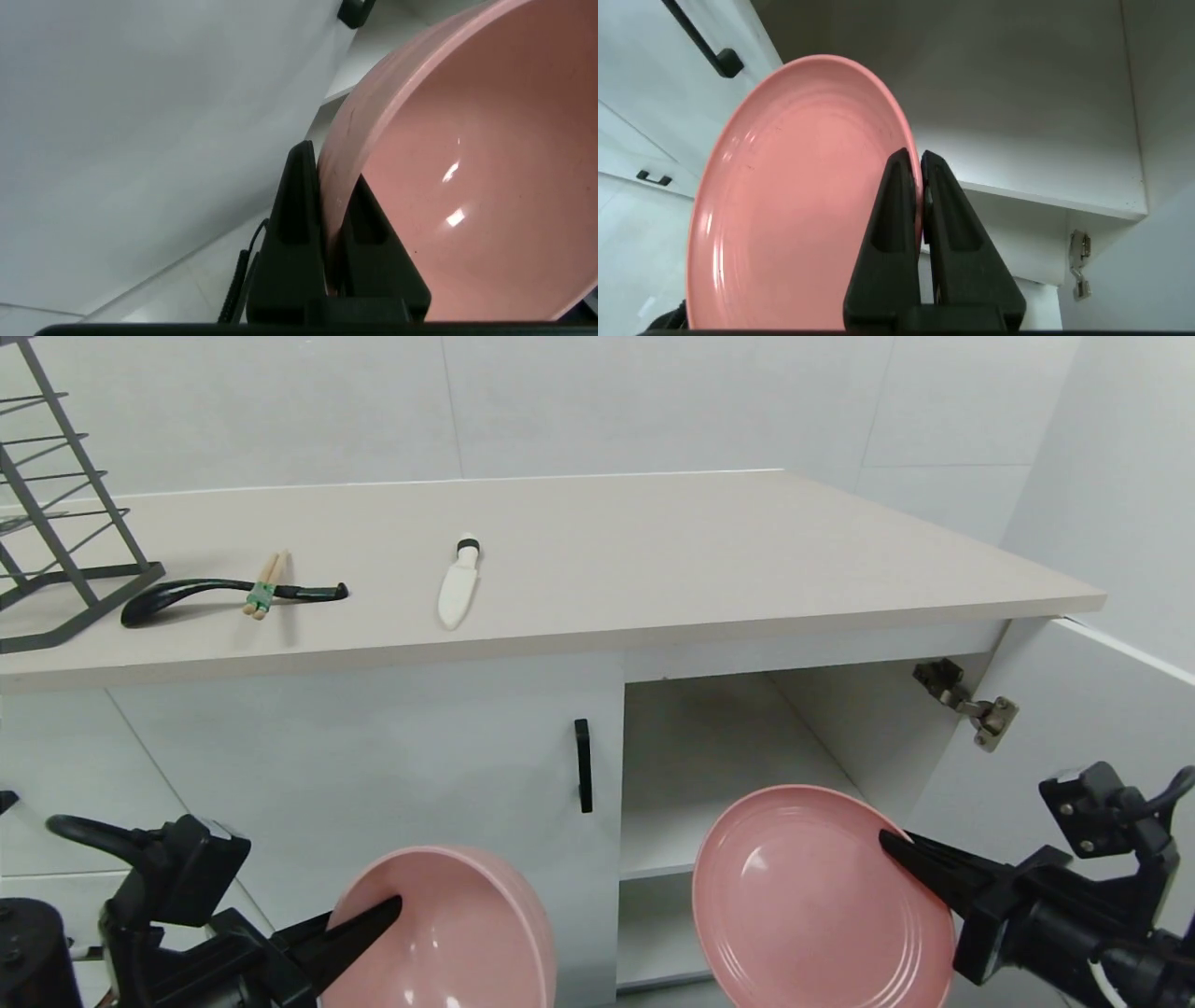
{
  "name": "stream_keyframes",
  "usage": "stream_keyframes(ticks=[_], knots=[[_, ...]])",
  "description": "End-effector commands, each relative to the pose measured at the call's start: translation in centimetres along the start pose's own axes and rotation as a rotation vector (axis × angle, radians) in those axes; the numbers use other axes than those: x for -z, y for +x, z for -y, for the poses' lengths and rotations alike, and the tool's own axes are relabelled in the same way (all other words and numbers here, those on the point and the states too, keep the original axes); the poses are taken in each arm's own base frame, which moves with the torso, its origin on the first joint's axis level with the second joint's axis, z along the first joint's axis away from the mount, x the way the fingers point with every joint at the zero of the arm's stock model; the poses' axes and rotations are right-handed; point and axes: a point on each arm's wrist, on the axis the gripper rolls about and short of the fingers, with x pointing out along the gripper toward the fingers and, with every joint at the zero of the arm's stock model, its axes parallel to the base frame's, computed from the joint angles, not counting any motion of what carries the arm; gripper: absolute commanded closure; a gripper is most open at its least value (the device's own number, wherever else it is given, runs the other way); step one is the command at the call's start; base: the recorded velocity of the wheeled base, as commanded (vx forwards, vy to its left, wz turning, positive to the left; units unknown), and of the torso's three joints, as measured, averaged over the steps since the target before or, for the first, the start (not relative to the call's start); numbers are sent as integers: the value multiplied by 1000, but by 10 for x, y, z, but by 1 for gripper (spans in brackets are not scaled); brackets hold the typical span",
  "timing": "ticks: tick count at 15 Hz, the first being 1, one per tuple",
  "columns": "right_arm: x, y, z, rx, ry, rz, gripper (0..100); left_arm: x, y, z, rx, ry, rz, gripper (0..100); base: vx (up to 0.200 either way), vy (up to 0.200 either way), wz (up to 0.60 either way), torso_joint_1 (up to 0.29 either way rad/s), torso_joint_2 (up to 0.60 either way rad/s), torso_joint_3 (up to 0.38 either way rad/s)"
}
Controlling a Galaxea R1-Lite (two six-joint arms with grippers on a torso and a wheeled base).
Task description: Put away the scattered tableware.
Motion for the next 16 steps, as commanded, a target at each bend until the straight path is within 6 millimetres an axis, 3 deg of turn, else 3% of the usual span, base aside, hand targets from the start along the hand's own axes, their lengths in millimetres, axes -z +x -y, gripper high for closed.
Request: stream_keyframes(ticks=[1, 6, 8, 10, 12, 16], knots=[[1, 1, 0, 1, -2, -7, 100, 0, 0, 0, -2, 1, -5, 100, 0, 0, 0, 0, 0, 0], [10, 9, 3, 18, -44, -74, 100, 2, 0, -1, -13, -1, -24, 100, 0, 0, 0, 0, 0, 0], [27, 27, 17, 89, -50, -191, 100, 6, -1, -3, -26, -2, -62, 100, 0, 0, 0, 0, 0, 0], [31, 51, 22, 97, -31, -109, 100, 6, -1, -2, -22, -1, -55, 100, 0, 0, 0, 0, 0, 0], [45, 66, 28, 115, -28, -145, 100, 6, -1, -2, -22, -2, -54, 100, 0, 0, 0, 0, 0, 0], [49, 69, 20, 77, -41, -167, 100, 5, -1, -3, -23, -3, -49, 100, 0, 0, 0, 0, 0, 0]])
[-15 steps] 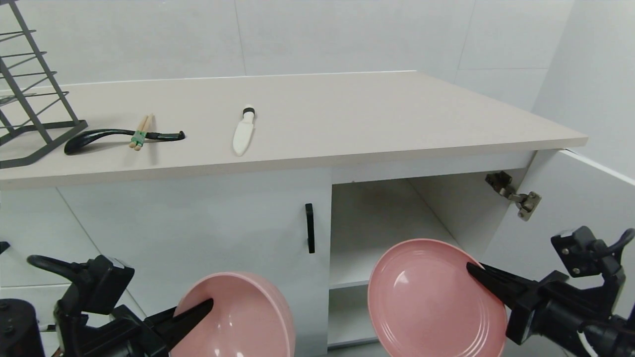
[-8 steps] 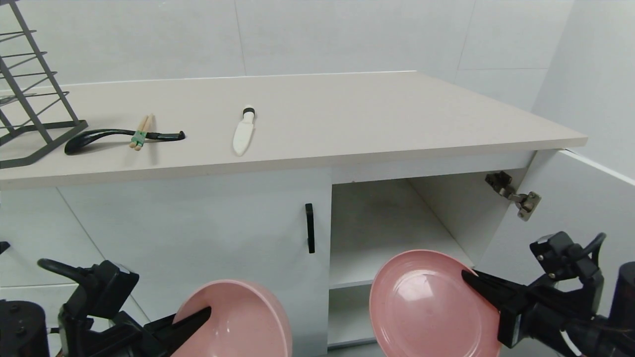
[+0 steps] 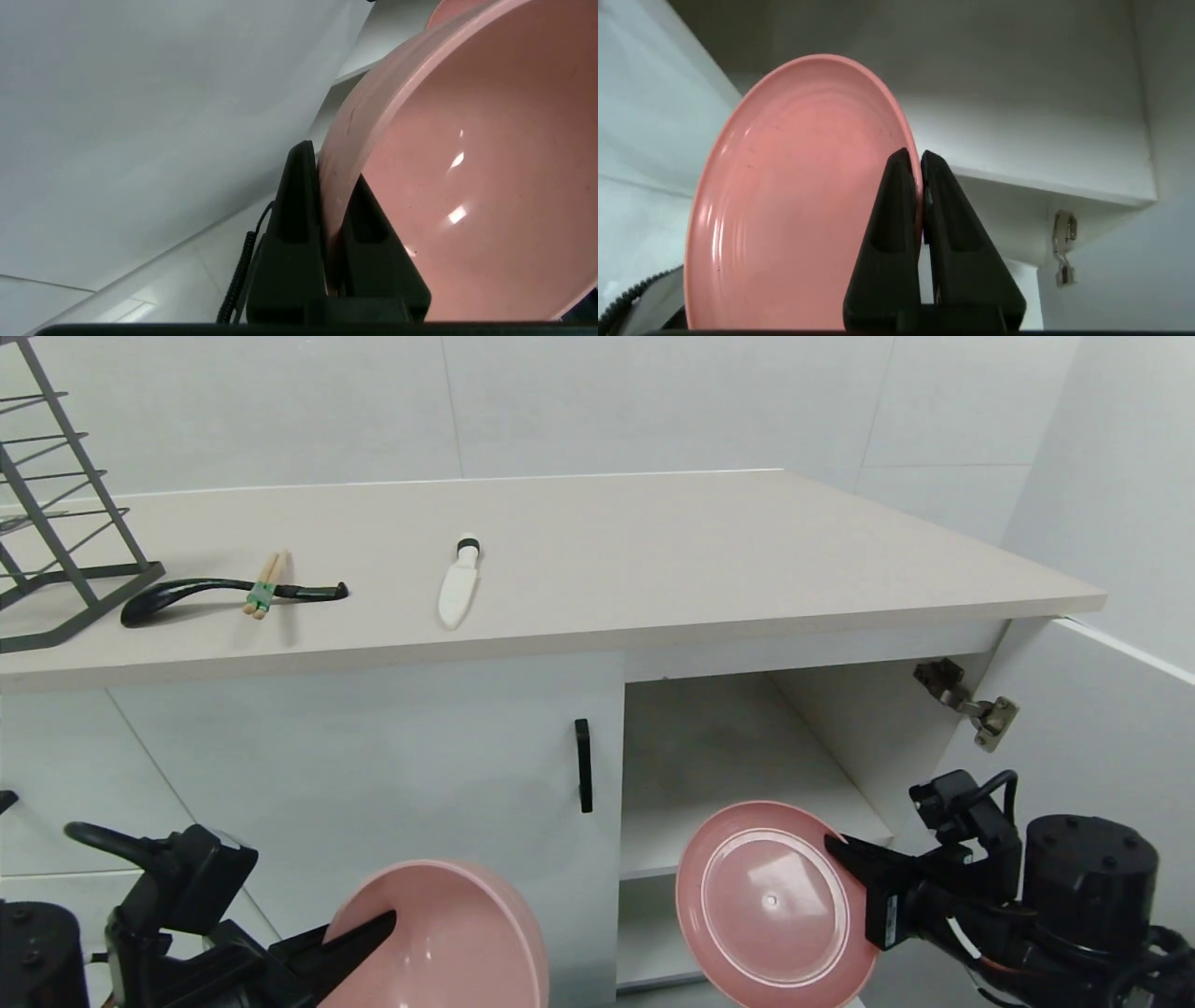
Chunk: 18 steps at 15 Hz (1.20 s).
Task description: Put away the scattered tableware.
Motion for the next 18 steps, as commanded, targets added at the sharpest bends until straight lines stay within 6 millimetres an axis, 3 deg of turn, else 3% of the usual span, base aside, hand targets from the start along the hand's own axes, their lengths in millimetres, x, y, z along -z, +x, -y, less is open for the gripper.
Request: stream_keyframes(ticks=[1, 6, 9, 18], knots=[[11, 6, 1, 7, -5, -58, 100, 0, 0, 0, -1, -1, 2, 100, 0, 0, 0, 0, 0, 0], [11, 5, 7, 149, 1, -46, 100, 0, 0, 0, -2, -1, 4, 100, 0, 0, 0, 0, 0, 0], [11, 20, 6, 145, 73, -37, 100, -1, 0, 0, 0, 1, 7, 100, 0, 0, 0, 0, 0, 0], [10, 100, 6, 124, 191, 54, 100, -5, -8, 1, 14, 1, 55, 100, 0, 0, 0, 0, 0, 0]])
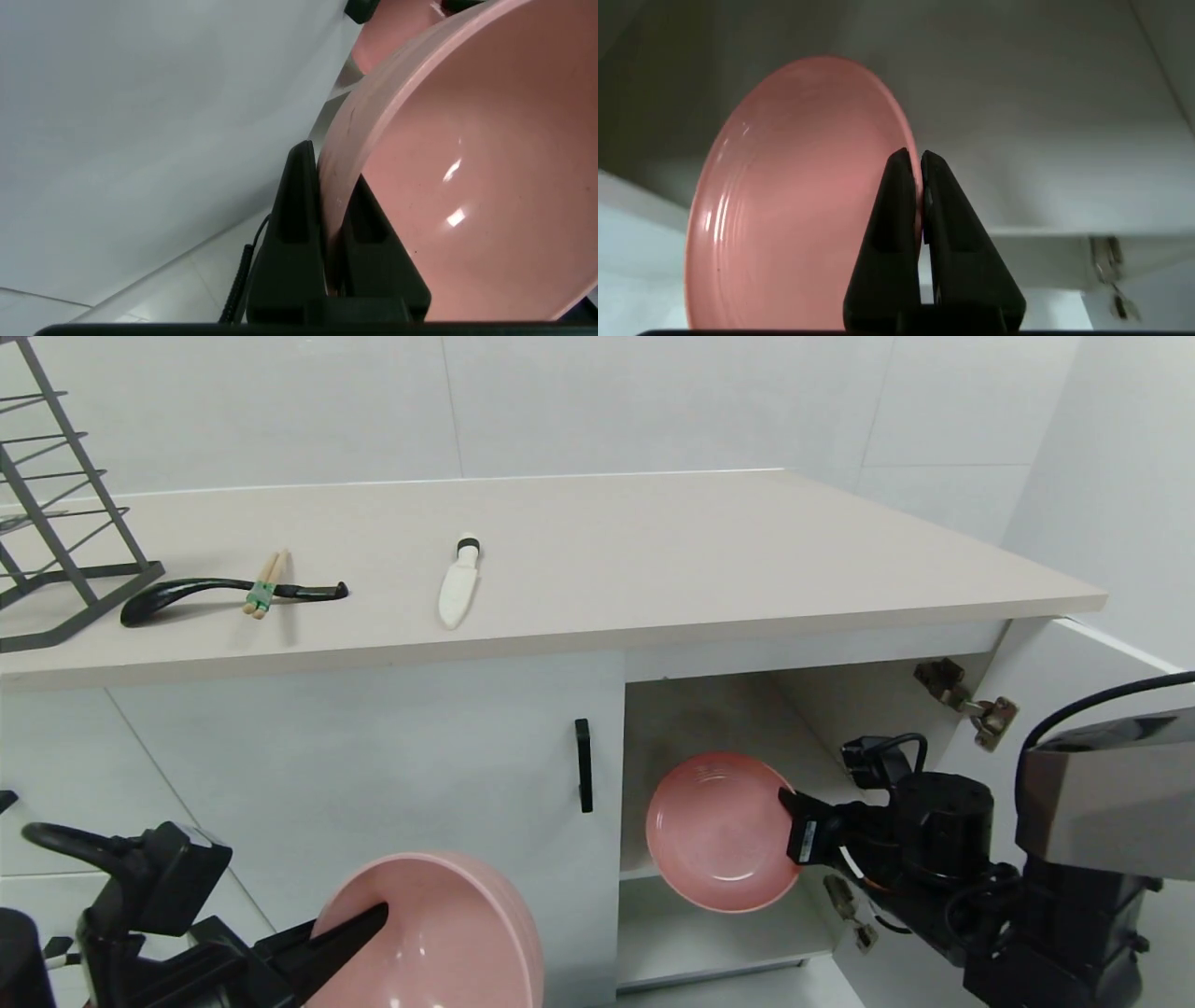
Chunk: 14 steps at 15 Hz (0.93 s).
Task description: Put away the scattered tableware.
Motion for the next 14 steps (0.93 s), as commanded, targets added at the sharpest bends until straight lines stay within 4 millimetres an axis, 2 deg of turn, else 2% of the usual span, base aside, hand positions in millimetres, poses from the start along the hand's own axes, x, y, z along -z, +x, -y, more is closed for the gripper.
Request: stream_keyframes(ticks=[1, 5, 10, 14], knots=[[13, 18, 1, 7, -3, -25, 100, -1, -1, 0, 3, -1, 10, 100, 0, 0, 0, 0, 0, 0], [26, 37, 13, 42, 5, -44, 100, -1, -1, 0, 3, -1, 11, 100, 0, 0, 0, 0, 0, 0], [30, 78, 27, 71, 55, 23, 100, -1, -1, 0, 3, -1, 9, 100, 0, 0, 0, 0, 0, 0], [39, 94, 33, 80, 78, 34, 100, -1, -1, 0, 2, -1, 7, 100, 0, 0, 0, 0, 0, 0]])
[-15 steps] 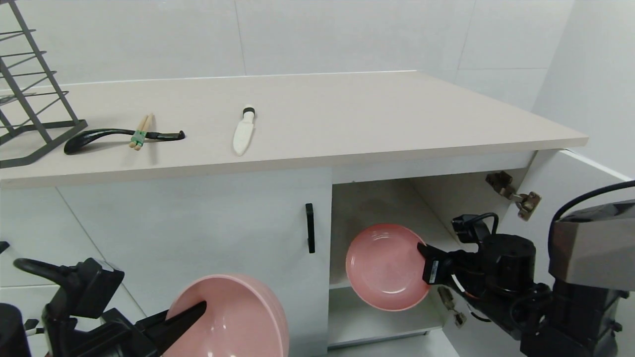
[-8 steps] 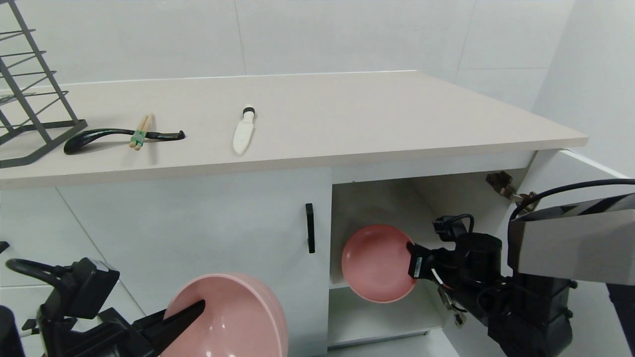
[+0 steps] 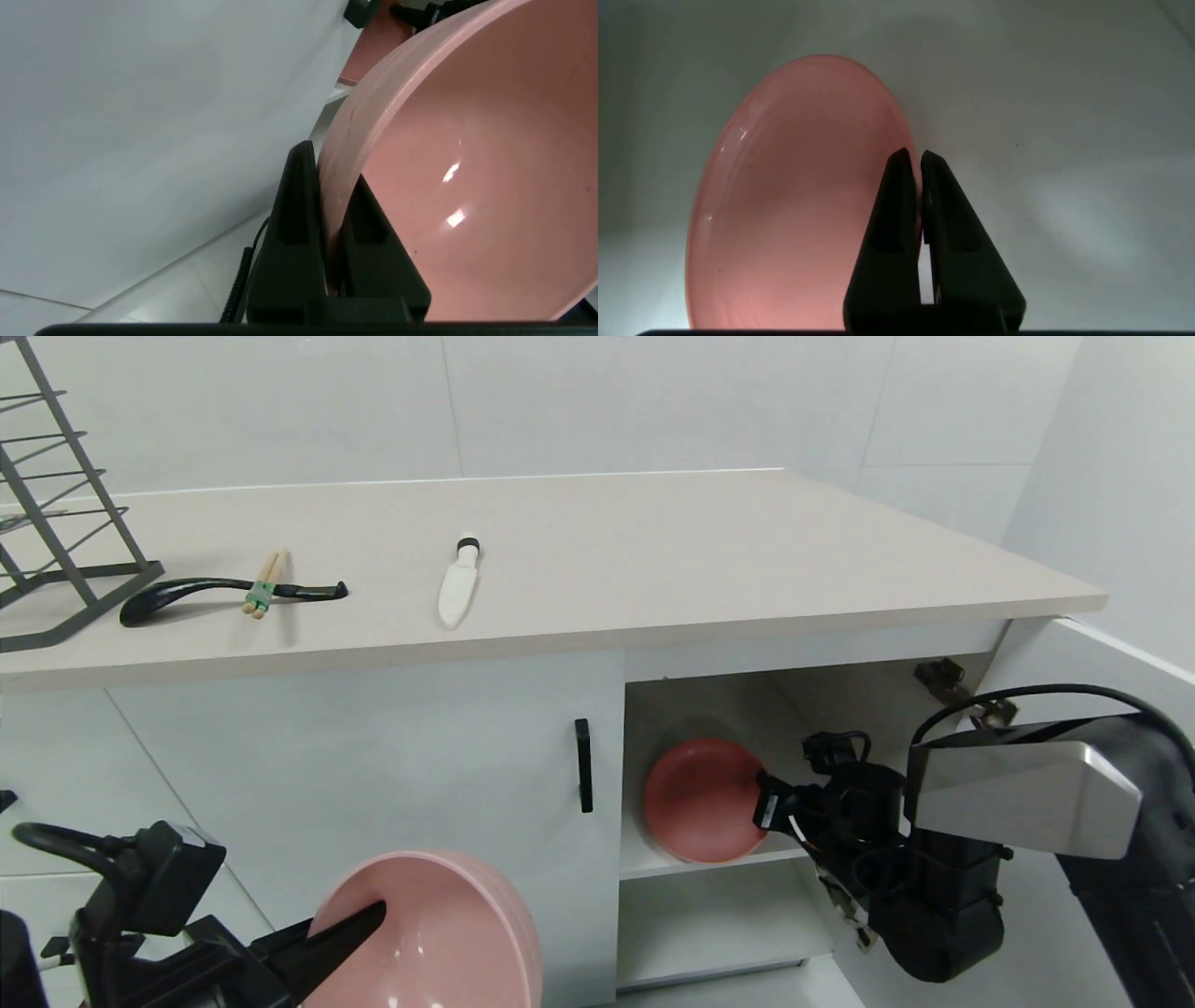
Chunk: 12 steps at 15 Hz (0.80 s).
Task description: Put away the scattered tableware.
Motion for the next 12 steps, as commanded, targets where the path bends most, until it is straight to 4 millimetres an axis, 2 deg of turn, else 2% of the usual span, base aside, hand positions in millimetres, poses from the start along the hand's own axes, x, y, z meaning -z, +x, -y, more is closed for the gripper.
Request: stream_keyframes(ticks=[1, 4, 8, 12], knots=[[10, 9, 5, 11, 5, -9, 100, 0, 0, 0, 0, -2, -2, 100, 0, 0, 0, 0, 0, 0], [7, 21, -1, -14, 82, 32, 100, 0, 1, 0, -1, -2, -5, 100, 0, 0, 0, 0, 0, 0], [18, 31, 1, -12, 82, 26, 100, 0, 1, 0, 0, -2, -2, 100, 0, 0, 0, 0, 0, 0], [20, 36, 2, -16, 89, 35, 100, 0, 1, 0, -1, -2, -5, 100, 0, 0, 0, 0, 0, 0]])
